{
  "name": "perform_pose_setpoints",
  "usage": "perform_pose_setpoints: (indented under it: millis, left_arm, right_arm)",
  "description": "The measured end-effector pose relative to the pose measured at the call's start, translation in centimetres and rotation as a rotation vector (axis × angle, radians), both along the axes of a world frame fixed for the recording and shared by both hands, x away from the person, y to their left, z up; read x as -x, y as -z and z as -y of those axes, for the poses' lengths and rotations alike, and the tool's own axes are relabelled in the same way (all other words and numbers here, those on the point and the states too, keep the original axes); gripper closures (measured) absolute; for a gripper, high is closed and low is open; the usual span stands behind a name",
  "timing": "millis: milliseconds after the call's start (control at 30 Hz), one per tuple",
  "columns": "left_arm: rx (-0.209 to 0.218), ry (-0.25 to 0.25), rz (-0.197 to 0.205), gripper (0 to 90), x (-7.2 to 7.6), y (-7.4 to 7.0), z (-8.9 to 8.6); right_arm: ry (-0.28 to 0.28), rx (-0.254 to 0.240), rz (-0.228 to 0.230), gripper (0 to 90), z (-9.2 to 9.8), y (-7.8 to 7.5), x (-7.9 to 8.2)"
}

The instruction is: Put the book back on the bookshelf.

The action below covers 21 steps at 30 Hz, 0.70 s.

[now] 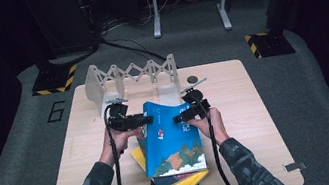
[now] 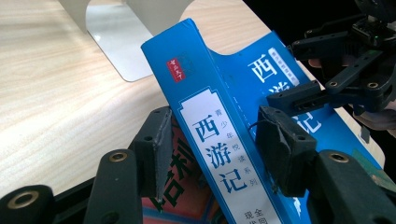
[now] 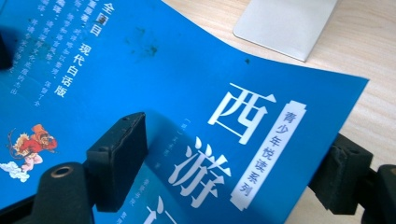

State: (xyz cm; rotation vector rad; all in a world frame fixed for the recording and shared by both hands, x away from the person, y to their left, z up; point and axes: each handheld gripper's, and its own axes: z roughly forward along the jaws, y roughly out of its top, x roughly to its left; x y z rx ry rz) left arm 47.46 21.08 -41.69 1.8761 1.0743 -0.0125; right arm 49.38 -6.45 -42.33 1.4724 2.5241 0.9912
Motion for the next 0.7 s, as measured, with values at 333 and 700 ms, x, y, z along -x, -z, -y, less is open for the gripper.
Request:
perform_pose_setpoints:
  millis: [333, 700]
  left_arm:
    - [-0.063, 0.04, -0.048, 43.4, -0.4, 0.3, 1.0]
    - [-0.133, 0.026, 0.078, 45.7, 1.2, -1.9, 1.3]
  right_arm:
    - [-0.038, 0.009, 0.025, 22.9, -1.1, 0.0, 0.2]
    - [-0.03, -0.009, -0.008, 18.6, 0.5, -0.1, 0.4]
